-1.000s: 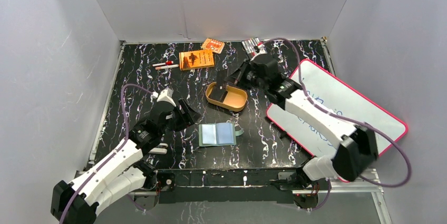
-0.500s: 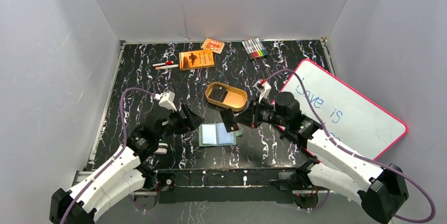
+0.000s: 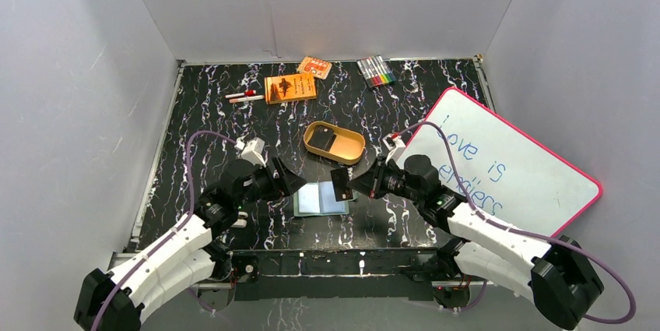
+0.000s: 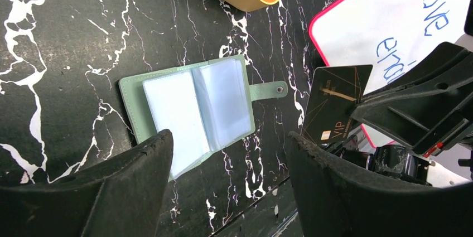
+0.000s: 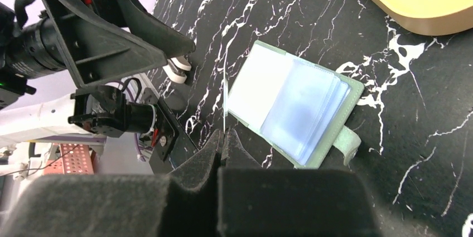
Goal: Put the credit cards into the card holder
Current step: Pick up the credit card from the storage box, then insert the credit card into the card holder.
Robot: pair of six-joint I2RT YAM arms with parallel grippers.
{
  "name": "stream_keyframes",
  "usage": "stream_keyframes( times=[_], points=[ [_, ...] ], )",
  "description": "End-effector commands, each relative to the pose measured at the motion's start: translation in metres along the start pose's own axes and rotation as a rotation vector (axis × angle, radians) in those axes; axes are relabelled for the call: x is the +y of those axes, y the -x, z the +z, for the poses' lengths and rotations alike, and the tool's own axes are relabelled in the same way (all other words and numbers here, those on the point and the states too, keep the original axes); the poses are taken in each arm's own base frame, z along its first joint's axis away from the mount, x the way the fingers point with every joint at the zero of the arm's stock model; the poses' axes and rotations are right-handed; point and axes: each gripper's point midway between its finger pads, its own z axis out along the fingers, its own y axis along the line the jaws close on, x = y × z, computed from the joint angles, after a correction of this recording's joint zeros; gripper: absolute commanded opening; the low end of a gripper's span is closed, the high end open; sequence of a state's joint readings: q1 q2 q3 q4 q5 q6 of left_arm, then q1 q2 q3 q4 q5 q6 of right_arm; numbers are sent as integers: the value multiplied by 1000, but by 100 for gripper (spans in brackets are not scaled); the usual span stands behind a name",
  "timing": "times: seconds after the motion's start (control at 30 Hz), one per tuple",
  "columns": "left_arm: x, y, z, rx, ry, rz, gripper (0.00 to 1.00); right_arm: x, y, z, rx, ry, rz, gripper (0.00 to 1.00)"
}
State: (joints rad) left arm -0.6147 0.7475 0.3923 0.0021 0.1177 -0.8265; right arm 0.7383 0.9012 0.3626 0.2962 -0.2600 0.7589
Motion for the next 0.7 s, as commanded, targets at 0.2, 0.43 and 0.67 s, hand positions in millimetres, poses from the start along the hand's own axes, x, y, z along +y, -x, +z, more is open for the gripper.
stream_keyframes(
  times=[0.2, 0.43, 0.67],
  points=[
    [-18, -8, 9, 57, -116, 6, 67, 22, 3, 14, -18, 79, -24, 0],
    [-1, -26, 17, 105, -81, -31, 64, 20, -15, 27, 33, 63, 17, 0],
    [25, -44, 26, 148, 11, -81, 57, 7, -23, 45, 46, 23, 171, 0]
  ],
)
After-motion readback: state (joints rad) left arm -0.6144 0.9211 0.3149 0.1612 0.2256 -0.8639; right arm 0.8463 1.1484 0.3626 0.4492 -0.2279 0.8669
